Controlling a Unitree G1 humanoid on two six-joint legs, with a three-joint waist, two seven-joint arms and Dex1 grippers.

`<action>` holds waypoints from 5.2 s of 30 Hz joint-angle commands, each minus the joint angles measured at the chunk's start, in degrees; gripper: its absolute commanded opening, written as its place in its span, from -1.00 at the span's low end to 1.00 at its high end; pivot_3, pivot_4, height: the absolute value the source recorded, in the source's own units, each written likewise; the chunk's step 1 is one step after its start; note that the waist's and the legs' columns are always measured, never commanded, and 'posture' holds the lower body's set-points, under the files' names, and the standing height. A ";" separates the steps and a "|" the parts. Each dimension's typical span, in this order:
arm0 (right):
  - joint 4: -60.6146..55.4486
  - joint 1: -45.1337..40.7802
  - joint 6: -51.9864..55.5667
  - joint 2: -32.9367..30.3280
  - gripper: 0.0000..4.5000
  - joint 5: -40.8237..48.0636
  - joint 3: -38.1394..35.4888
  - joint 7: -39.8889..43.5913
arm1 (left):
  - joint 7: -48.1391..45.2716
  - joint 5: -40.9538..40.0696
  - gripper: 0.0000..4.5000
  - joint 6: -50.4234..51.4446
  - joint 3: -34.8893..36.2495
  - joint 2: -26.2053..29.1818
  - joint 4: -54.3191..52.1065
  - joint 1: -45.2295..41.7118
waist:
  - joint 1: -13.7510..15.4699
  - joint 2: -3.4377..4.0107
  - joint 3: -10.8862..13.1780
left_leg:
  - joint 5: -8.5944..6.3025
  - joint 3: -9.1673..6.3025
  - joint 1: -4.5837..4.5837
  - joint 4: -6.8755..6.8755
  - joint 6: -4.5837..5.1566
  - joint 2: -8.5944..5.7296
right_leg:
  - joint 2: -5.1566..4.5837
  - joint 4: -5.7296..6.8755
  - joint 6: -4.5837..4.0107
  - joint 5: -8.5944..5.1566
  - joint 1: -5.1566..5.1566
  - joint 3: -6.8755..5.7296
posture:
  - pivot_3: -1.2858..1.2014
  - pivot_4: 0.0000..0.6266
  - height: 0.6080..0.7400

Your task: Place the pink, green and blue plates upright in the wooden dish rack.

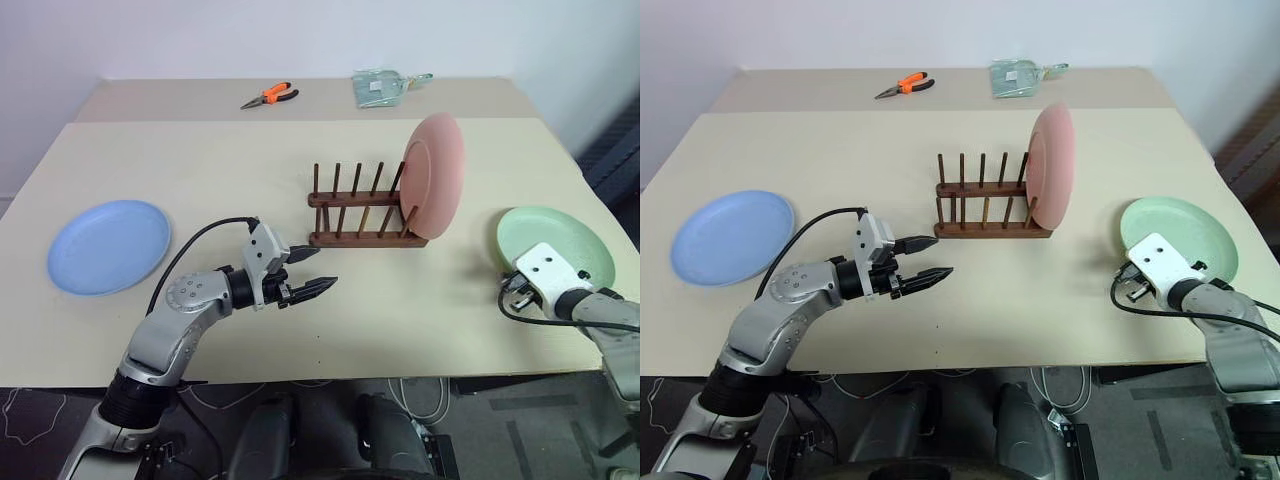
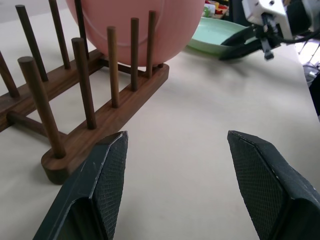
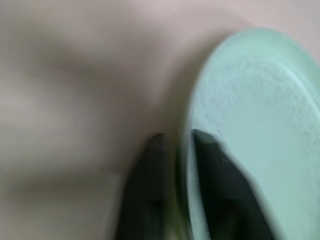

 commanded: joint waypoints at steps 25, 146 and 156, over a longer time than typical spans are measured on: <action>-27.55 -30.69 18.42 32.38 -0.96 65.71 -0.96 -20.17 | 5.88 7.71 0.45 -15.07 6.85 -3.21 9.63 6.20 | -0.41 0.08 0.06 | 0.00 -0.08 0.01 0.03 -0.01 -0.03 | -0.31 0.69 0.04 0.00 -0.33 0.09 | 0.03 -0.52 0.96; -28.63 -28.14 18.10 48.75 -1.00 35.39 11.80 -14.37 | 32.63 17.94 0.10 -27.68 12.33 -10.14 9.28 8.98 | -1.71 -0.39 -0.10 | 0.19 -0.24 0.03 -0.37 -0.46 0.06 | -0.05 0.81 0.10 0.27 -0.69 0.09 | 0.03 -0.52 0.96; -23.42 -29.30 22.27 50.06 -1.00 37.93 8.20 -21.05 | 26.60 16.44 0.10 -26.70 10.67 -10.19 6.64 11.13 | -1.62 -0.38 -0.09 | 0.20 -0.23 0.02 -0.36 -0.43 0.05 | -0.08 0.74 0.09 0.27 -0.66 0.09 | 0.03 -0.52 0.96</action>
